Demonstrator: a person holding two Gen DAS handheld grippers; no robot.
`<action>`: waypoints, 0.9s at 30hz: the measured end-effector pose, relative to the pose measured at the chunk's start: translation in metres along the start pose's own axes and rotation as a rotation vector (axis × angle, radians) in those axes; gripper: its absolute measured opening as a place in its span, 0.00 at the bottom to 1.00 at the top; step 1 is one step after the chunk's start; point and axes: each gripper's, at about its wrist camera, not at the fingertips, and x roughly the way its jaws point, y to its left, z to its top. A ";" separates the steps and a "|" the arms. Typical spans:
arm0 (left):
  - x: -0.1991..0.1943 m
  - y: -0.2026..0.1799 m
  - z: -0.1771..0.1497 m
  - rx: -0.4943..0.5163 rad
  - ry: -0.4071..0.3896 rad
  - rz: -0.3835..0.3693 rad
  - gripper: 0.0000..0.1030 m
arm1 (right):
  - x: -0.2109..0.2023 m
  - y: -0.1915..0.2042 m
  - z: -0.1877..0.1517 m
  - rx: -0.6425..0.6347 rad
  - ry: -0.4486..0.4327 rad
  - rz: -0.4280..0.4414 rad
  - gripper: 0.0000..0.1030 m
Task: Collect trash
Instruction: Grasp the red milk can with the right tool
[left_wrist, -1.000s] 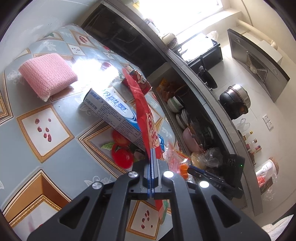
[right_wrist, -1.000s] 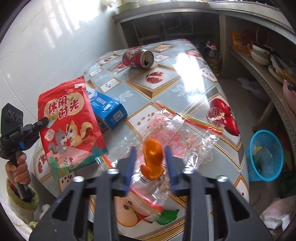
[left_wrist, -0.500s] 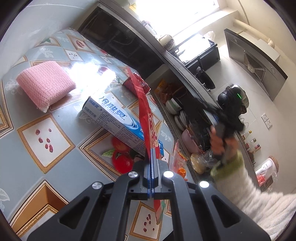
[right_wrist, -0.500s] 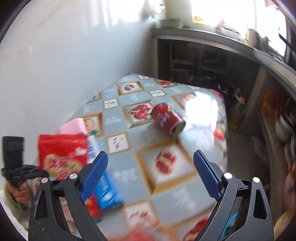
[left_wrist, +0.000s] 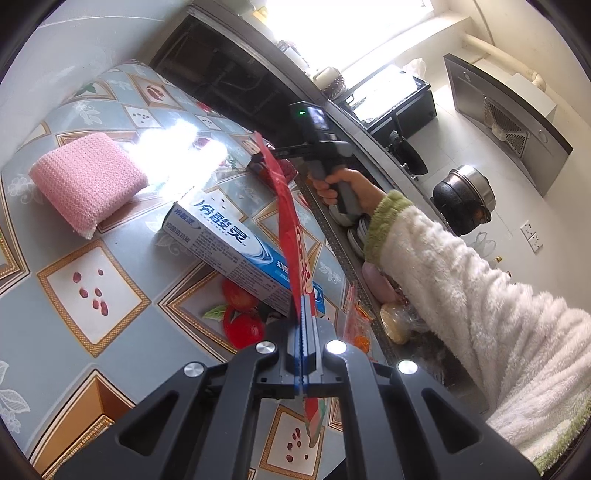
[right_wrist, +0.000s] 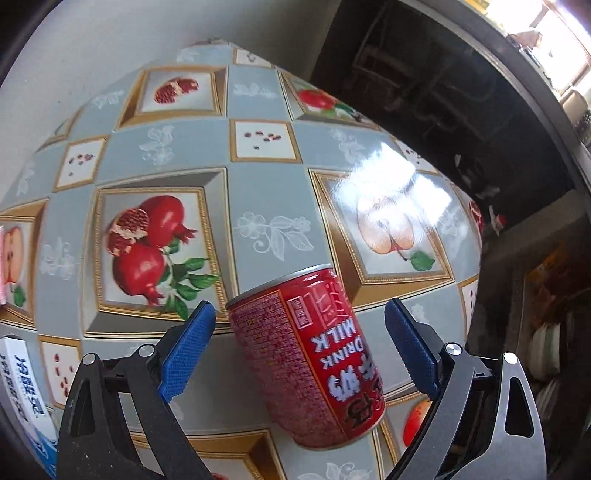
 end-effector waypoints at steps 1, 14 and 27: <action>0.001 0.000 0.000 0.003 0.002 -0.002 0.00 | 0.005 0.000 0.000 0.005 0.011 -0.004 0.77; 0.002 -0.007 0.004 0.021 -0.007 -0.028 0.00 | -0.031 -0.028 -0.026 0.245 -0.103 0.054 0.67; -0.009 -0.022 0.001 0.051 -0.037 -0.045 0.00 | -0.066 -0.019 -0.098 0.450 -0.151 0.019 0.64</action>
